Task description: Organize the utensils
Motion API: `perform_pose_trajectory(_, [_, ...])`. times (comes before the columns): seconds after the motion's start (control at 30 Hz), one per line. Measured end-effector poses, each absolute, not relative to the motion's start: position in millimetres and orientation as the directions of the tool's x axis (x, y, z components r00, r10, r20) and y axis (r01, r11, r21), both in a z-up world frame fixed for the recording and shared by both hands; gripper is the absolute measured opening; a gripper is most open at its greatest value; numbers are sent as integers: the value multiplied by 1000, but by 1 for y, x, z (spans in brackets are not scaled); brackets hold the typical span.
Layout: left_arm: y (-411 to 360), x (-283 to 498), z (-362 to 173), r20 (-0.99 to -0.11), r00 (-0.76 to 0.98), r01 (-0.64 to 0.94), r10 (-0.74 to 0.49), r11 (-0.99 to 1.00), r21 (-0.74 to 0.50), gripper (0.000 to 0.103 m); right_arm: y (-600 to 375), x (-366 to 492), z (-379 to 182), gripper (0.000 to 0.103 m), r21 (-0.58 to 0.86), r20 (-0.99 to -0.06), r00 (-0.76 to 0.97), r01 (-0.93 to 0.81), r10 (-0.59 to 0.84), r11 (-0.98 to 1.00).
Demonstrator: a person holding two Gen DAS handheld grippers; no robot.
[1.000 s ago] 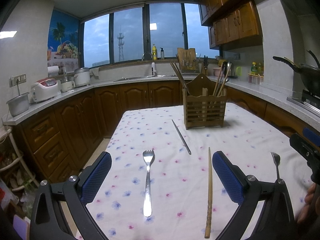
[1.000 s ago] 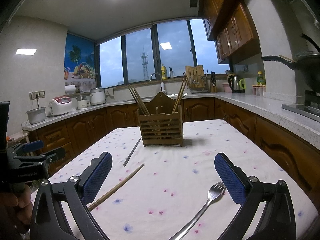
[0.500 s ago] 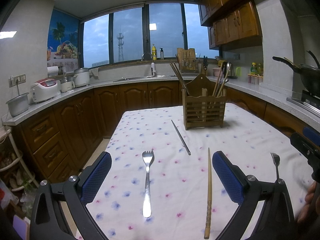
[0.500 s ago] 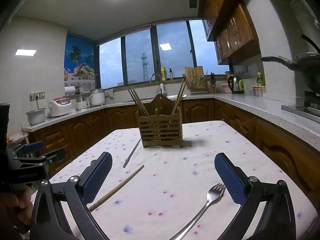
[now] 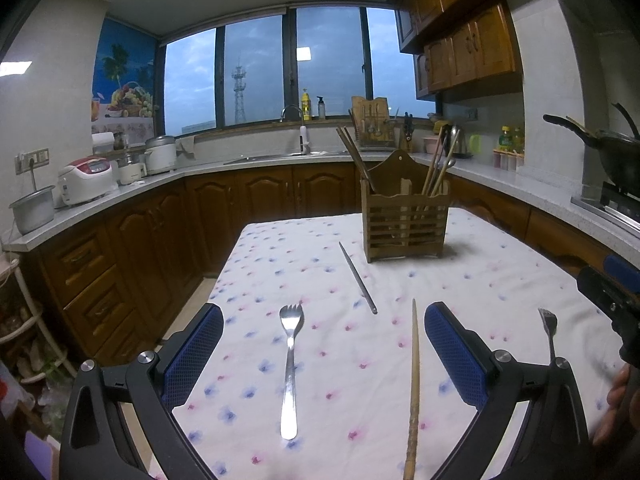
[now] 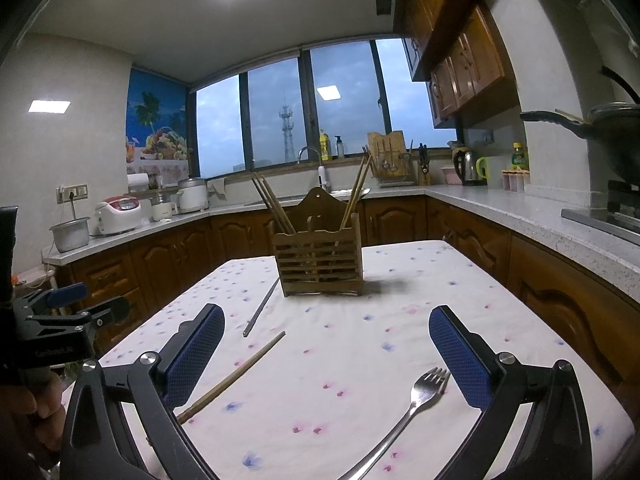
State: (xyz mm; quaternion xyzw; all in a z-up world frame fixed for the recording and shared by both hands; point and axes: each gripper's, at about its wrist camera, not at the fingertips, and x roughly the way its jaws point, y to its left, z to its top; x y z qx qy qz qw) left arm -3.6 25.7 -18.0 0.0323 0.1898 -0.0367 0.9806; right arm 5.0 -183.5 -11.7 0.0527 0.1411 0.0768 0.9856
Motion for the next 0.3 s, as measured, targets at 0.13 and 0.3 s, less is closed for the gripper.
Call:
perform_pose_trajectory(0.13, [23, -3, -16, -373, 926, 90, -65, 995, 50, 102, -186, 7, -12, 103, 129, -277, 947, -132, 164, 983])
perform_pose_trajectory(0.3, [19, 1, -14, -381, 922, 100, -77, 994, 41, 102, -189, 13, -13, 103, 139, -289, 944, -125, 161, 982])
